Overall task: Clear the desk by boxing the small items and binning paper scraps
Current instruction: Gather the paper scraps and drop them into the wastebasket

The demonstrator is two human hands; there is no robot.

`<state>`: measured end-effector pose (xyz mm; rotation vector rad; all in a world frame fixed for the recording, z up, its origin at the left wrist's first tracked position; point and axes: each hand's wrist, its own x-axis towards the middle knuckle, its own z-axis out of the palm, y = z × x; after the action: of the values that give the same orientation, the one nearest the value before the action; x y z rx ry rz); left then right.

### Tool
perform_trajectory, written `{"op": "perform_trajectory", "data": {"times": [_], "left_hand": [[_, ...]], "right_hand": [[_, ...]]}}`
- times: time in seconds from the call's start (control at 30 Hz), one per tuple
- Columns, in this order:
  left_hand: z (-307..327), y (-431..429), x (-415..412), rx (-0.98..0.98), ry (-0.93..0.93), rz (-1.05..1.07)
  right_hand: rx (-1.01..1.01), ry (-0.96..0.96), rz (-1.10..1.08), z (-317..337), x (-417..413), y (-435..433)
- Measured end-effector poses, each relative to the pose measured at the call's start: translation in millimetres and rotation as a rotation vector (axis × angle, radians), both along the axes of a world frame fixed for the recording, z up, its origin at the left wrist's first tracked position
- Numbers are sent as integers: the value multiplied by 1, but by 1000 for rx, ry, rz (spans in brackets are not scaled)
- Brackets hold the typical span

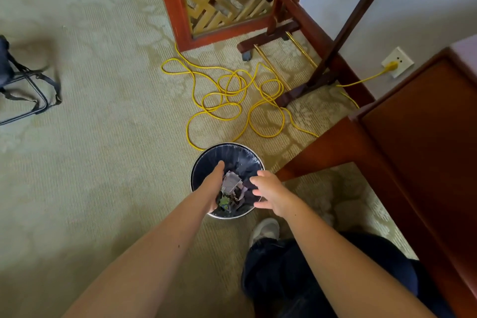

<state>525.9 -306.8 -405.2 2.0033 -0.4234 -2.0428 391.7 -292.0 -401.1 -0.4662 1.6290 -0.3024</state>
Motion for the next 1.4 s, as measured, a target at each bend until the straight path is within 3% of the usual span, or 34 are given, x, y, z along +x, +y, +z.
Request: {"op": "perform_trajectory", "data": {"times": [0.37,0.7,1.03,1.4], "left_hand": [[71,21,-23,-227,134,4],[176,41,-58,-633,242,34],[287,84,-115,-1015,343,-127],[352,162,-210,-1091,464,-403]], "right_hand": [[-325,22,-157,83,2,24],[-732,53,-269,200,-33,72],[-1040,-9,-355,306,-85,140],[-1259,142,-544,353,-176,242]]}}
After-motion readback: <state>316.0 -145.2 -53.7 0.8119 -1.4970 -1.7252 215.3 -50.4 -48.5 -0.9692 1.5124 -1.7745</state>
